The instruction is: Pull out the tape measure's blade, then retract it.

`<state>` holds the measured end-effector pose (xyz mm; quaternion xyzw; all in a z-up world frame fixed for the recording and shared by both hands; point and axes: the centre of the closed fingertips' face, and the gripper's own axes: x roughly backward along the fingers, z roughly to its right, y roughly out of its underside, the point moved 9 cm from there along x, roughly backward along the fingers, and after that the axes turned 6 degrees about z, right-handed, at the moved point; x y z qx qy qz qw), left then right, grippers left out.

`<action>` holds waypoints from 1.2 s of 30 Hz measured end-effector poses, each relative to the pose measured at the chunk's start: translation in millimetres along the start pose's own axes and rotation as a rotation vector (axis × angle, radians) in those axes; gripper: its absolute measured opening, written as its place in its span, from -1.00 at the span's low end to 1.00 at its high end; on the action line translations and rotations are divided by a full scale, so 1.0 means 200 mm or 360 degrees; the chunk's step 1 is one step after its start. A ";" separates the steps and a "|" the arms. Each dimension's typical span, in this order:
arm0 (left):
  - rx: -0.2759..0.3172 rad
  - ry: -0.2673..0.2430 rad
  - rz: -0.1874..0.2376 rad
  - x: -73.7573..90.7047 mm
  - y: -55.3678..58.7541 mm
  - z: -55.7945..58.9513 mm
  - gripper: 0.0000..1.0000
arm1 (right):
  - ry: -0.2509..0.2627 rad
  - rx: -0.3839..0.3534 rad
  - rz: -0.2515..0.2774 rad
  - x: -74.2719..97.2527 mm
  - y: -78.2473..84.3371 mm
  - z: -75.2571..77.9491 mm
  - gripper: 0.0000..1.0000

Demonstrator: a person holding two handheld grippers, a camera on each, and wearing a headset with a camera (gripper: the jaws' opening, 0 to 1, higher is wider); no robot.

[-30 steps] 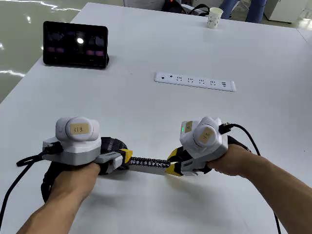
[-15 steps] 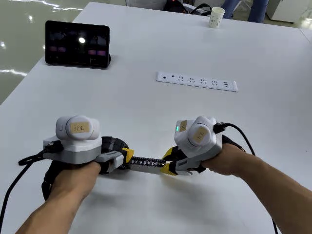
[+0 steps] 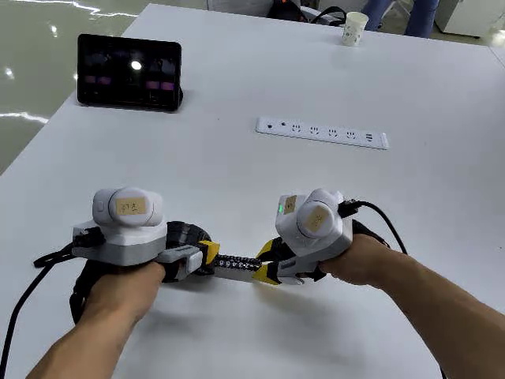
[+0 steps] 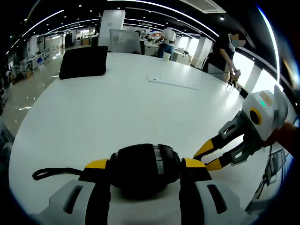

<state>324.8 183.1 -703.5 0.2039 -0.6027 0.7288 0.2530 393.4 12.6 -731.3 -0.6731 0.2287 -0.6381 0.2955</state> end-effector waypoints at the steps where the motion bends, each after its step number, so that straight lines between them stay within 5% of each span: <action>1: 0.0001 0.0001 -0.0001 0.00 0.00 0.00 0.08 | 0.0000 0.0001 0.0000 0.00 0.00 0.00 -0.78; 36: 0.0019 0.0017 -0.0021 0.01 -0.01 0.00 0.08 | -0.0016 0.0019 0.0065 -0.14 -0.11 0.00 -0.78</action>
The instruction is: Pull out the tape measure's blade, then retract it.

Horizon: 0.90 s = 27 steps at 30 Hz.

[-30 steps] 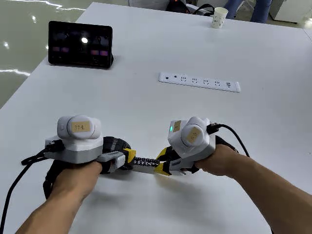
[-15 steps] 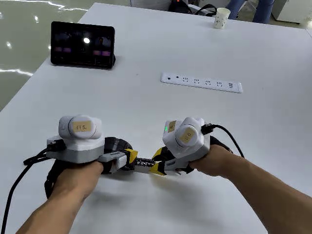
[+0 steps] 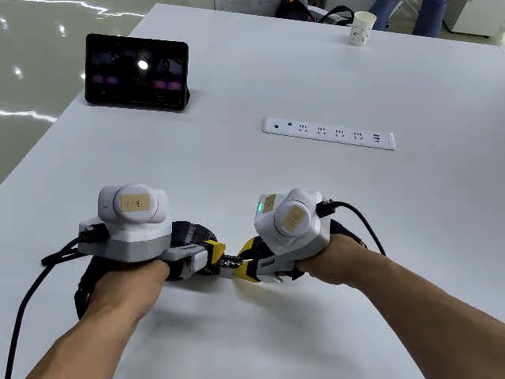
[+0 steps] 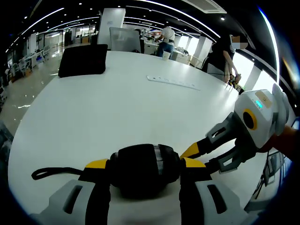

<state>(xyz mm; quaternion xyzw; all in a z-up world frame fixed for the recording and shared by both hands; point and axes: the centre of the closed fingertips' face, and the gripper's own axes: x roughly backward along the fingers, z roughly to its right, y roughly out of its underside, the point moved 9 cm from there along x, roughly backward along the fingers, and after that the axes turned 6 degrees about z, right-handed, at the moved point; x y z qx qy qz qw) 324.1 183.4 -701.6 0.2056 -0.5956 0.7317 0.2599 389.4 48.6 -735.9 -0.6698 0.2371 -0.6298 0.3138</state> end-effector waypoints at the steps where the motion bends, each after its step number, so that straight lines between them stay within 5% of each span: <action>1: 0.0001 0.0000 -0.0001 0.00 0.00 0.00 0.08 | 0.0000 0.0001 0.0005 -0.01 0.00 0.00 -0.78; 27: -0.0021 -0.0012 -0.0008 -0.01 0.00 0.00 0.09 | -0.0012 0.0039 0.0018 -0.07 -0.04 0.00 -0.76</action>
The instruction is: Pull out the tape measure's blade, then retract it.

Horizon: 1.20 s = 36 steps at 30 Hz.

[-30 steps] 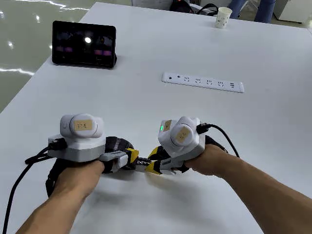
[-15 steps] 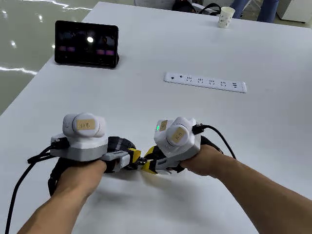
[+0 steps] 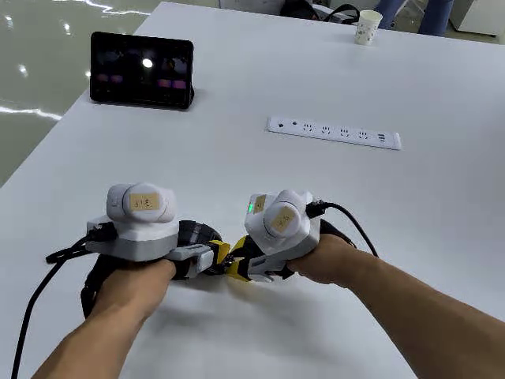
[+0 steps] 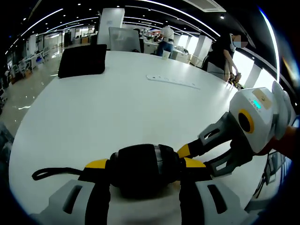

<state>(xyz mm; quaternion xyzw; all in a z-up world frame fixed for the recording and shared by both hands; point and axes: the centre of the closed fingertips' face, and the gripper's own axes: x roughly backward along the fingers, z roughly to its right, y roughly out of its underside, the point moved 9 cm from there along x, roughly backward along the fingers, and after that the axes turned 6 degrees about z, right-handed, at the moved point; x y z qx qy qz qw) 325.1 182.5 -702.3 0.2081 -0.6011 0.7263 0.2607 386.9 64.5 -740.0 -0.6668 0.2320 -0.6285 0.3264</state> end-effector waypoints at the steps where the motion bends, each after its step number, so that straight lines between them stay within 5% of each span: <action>1: 0.0001 -0.0004 0.0001 0.00 0.00 0.00 0.09 | 0.0000 0.0004 0.0000 0.00 0.00 0.00 -0.76; 22: 0.0034 -0.0003 0.0002 -0.02 0.00 0.00 0.15 | -0.0010 -0.0004 0.0017 0.01 0.00 0.02 -0.72; 36: 0.0043 0.0010 0.0001 -0.02 0.01 0.00 0.17 | -0.0004 -0.0052 -0.0001 0.06 0.02 0.01 -0.50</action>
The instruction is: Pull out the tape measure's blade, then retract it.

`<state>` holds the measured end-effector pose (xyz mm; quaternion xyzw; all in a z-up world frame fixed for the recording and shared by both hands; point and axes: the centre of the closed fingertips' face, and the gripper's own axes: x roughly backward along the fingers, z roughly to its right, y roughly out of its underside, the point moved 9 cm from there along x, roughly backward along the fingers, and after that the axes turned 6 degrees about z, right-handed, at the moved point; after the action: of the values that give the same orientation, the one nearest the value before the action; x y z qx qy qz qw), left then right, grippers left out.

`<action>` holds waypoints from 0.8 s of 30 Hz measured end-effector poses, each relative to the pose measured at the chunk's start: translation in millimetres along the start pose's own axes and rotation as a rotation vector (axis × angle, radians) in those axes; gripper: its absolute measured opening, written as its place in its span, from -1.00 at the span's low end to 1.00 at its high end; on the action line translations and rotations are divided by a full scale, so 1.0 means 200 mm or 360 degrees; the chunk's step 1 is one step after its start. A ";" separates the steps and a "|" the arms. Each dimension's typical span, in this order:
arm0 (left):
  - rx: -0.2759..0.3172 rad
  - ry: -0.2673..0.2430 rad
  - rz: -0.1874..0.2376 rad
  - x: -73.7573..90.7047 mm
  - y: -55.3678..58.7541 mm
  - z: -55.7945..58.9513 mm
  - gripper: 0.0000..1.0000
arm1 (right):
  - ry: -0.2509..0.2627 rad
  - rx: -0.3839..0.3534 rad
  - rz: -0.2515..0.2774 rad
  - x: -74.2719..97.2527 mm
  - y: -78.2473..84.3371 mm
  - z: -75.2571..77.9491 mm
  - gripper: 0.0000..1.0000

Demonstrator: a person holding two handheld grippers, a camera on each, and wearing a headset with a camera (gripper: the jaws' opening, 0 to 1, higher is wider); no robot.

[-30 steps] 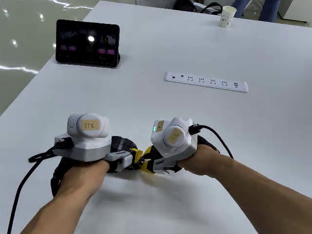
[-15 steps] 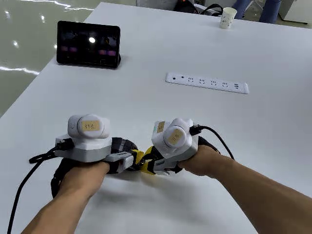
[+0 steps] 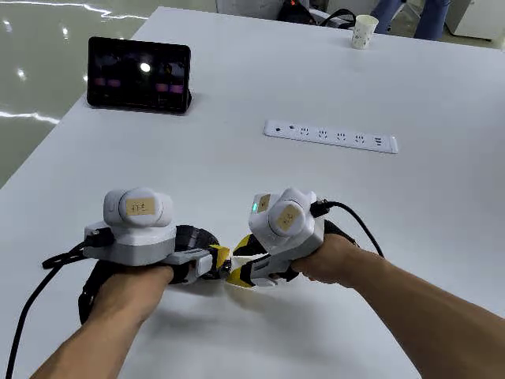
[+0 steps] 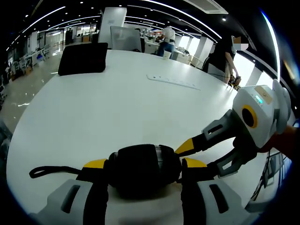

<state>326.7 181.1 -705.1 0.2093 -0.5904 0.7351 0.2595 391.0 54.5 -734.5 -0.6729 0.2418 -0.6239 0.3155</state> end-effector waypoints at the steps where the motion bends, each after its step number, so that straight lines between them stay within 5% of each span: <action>1: -0.0001 0.0001 -0.0001 0.00 0.00 0.00 0.17 | 0.0002 0.0001 -0.0001 0.00 0.00 0.00 -0.49; 24: -0.0104 0.0054 -0.0061 0.04 0.03 -0.03 0.23 | 0.0085 -0.0084 0.0020 0.16 0.11 -0.03 -0.27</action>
<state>316.3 186.3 -704.9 0.1995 -0.6056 0.7137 0.2900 389.3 16.7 -728.6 -0.6625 0.2709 -0.6330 0.2950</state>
